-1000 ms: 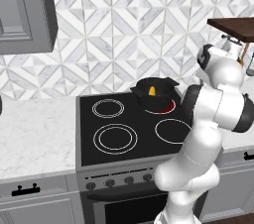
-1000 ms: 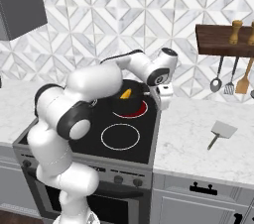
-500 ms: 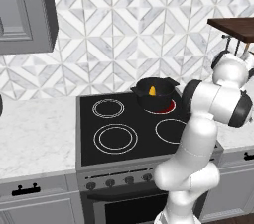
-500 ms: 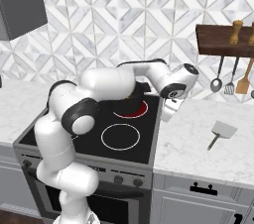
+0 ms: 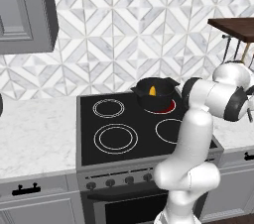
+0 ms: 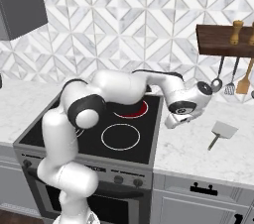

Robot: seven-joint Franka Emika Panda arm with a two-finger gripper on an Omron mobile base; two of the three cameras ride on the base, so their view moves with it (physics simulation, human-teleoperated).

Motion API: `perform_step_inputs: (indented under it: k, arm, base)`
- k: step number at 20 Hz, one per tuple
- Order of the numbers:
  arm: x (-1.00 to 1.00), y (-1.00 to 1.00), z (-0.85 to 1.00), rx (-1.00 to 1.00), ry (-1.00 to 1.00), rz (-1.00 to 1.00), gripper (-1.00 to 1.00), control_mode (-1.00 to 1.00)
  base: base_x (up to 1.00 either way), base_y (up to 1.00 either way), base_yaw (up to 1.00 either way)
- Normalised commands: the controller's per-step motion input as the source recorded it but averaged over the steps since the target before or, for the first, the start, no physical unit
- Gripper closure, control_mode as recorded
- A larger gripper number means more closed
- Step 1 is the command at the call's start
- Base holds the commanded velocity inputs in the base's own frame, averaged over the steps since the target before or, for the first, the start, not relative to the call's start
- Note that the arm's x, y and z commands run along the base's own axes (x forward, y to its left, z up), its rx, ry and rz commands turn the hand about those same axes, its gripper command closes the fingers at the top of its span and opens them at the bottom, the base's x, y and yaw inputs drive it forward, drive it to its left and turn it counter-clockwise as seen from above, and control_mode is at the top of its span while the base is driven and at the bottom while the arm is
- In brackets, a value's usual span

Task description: Put the lemon wedge and corn in the pot. Retrieve the spatula and lightly stir the vegetables in the pot.

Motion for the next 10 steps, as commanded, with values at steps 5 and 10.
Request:
perform_step_inputs:
  k: [5,10]
  arm:
    - [0.00,-0.37,-0.28,0.13,0.15,-0.76,-1.00,-1.00]
    - [0.00,-0.36,-0.28,0.13,0.18,-0.75,-1.00,-1.00]
  base:
    - [0.00,0.00,0.00]
    - [0.00,0.00,0.00]
